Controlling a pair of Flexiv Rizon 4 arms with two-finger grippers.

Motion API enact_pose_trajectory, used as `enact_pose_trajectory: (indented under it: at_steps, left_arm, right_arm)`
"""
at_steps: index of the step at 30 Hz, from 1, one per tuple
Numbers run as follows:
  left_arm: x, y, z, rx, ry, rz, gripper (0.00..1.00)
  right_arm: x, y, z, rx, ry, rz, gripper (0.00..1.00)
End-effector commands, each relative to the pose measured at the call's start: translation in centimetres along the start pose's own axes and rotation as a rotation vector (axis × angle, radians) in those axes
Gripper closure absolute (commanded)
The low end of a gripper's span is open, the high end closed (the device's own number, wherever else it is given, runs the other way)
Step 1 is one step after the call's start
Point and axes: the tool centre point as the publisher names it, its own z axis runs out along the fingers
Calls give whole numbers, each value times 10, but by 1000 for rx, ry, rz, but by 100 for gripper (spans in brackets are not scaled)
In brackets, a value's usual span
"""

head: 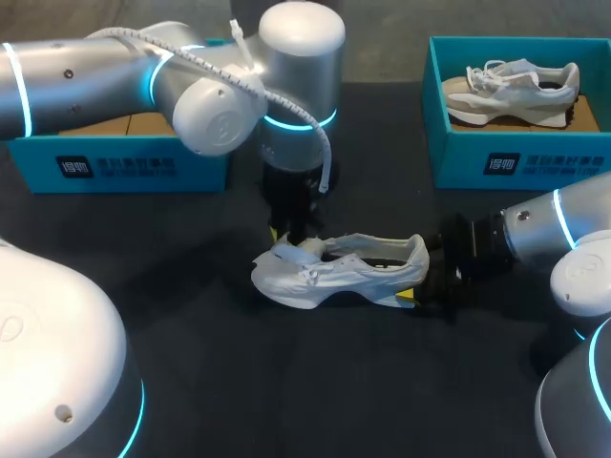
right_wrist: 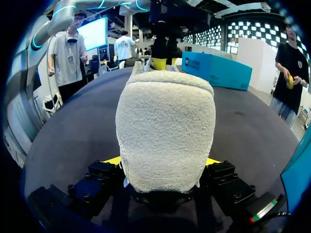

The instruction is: Take the shoe out of the shoebox, open the shoe tongue, remove and reinsert the insole, then place the shoe into the shoebox

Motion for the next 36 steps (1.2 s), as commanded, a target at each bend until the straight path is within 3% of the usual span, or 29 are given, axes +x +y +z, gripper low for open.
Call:
enact_pose_trajectory:
  at_steps: [1, 3, 6, 9, 11, 13, 19, 36]
  left_arm:
    - [1, 9, 2, 20, 2, -5, 57]
    - [1, 9, 2, 20, 2, -5, 57]
    - [5, 6, -3, 40, 7, -10, 44]
    - [6, 6, -9, 53, 13, -8, 42]
    - [6, 6, -14, 65, 28, -10, 33]
    - [6, 5, -19, 74, 40, -8, 30]
    - [13, -3, -35, 108, 63, 3, 1]
    - [29, -25, -74, 175, 122, 79, 0]
  right_arm:
    - [0, -3, 6, 7, -2, 2, 100]
    - [0, -3, 6, 7, -2, 2, 100]
    - [0, -3, 6, 7, -2, 2, 100]
    - [0, -3, 6, 7, -2, 2, 100]
    - [0, -3, 6, 7, -2, 2, 100]
    - [0, -3, 6, 7, -2, 2, 100]
    - [0, -3, 6, 7, -2, 2, 100]
    - [0, -3, 6, 7, -2, 2, 100]
